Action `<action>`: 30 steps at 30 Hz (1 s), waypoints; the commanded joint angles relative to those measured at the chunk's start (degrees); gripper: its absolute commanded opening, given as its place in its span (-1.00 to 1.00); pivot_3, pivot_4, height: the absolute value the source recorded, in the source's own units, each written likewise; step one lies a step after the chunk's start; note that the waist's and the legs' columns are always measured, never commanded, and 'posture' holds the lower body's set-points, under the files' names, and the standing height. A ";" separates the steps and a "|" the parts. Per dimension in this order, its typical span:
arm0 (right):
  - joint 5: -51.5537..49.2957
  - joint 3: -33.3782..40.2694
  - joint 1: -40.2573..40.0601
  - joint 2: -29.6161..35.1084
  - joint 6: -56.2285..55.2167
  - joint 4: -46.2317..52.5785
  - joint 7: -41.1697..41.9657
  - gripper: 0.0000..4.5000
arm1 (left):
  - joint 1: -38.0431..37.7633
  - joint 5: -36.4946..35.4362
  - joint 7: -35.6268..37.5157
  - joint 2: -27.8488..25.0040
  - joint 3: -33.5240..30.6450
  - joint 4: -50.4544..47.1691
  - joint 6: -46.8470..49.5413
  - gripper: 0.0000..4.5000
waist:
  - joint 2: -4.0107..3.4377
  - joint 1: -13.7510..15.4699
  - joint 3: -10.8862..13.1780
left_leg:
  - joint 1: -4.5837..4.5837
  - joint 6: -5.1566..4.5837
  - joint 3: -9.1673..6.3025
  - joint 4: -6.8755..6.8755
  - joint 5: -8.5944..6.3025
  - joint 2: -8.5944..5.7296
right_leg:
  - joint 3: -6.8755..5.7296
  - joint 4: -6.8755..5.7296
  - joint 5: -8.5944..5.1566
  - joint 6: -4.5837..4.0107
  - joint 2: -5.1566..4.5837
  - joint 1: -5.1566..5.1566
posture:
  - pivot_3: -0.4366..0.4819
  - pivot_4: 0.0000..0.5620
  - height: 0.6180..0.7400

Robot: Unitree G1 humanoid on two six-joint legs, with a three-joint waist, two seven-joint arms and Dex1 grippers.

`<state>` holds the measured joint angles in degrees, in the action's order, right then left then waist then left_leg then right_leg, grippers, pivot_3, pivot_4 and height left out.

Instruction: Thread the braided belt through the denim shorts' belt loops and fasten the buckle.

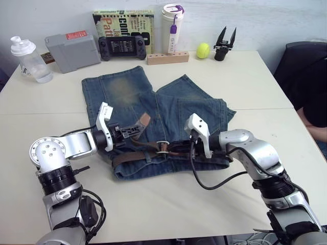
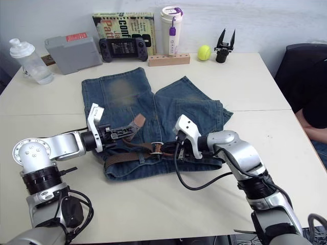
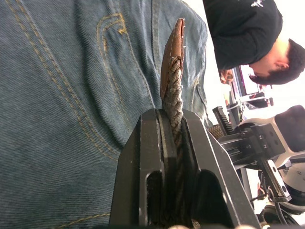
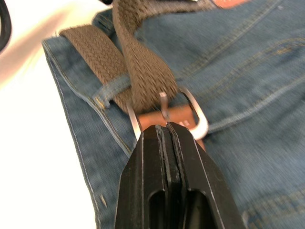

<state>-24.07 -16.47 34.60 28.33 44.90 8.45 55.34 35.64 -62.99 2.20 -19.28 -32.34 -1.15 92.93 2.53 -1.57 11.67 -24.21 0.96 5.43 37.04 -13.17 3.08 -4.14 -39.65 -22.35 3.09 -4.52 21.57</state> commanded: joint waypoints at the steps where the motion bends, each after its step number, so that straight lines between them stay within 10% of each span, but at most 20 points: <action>1: 0.37 0.00 0.61 -0.65 -1.45 -0.99 0.41 -0.97 | -0.95 -1.98 0.31 -1.61 0.69 -2.75 -0.43 -1.00 | 0.00 0.10 0.00 | -0.01 0.00 0.00 0.01 0.00 -0.01 | -0.01 0.00 0.00 0.00 -0.01 0.00 | -0.05 -0.47 0.23; 30: 5.09 -3.52 6.17 -7.18 -5.90 -18.87 6.11 -0.97 | -4.91 7.74 10.18 -8.21 11.00 -6.42 -9.19 -1.00 | 0.00 -0.11 0.00 | 0.01 0.03 0.03 -0.03 -0.03 0.03 | 0.01 0.04 0.00 0.00 0.02 0.01 | -0.05 -0.47 0.23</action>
<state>-19.74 -19.24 41.28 21.09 37.57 -8.68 60.92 30.83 -55.69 10.89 -26.14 -21.37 -5.37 84.98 2.52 -1.68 11.67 -24.20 0.99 5.44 37.01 -13.21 3.11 -4.13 -39.61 -22.35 3.09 -4.51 21.58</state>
